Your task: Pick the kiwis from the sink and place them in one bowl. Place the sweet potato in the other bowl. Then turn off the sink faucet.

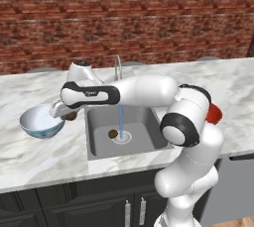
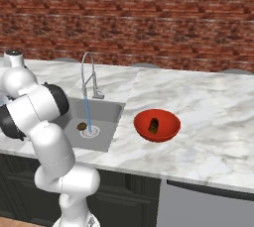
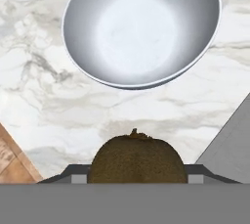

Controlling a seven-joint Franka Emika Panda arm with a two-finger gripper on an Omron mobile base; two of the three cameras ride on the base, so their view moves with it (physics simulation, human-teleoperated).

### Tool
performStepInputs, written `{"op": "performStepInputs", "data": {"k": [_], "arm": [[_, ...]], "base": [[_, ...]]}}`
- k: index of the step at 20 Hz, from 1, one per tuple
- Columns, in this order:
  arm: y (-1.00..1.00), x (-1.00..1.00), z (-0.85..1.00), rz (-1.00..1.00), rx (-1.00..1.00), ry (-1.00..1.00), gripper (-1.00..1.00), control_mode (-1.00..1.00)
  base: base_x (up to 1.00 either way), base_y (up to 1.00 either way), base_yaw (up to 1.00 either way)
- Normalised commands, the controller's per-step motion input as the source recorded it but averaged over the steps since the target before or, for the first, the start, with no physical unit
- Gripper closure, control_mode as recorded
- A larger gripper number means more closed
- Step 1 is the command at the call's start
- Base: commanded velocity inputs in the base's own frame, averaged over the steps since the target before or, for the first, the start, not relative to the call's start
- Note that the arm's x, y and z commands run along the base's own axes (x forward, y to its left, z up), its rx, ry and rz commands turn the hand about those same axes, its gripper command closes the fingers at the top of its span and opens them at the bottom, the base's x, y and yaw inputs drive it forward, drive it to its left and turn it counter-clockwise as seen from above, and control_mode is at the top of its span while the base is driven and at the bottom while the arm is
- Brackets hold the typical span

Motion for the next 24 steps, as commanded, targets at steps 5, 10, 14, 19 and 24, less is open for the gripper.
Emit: {"op": "performStepInputs", "data": {"k": [5,10,14,19,24], "arm": [[0.16,0.27,0.0,-0.03,0.0,0.0,1.0,-1.0],[0.22,0.11,0.0,-0.06,0.0,-0.01,1.0,-1.0],[0.17,0.02,0.0,-0.07,0.0,-0.02,1.0,-1.0],[0.17,0.09,0.0,-0.07,0.0,-0.01,1.0,-1.0],[0.13,0.16,0.0,-0.06,0.0,0.0,1.0,-1.0]], "base": [[0.0,0.0,0.0],[0.0,0.0,0.0],[0.0,0.0,0.0],[0.0,0.0,0.0],[0.0,0.0,0.0]]}}
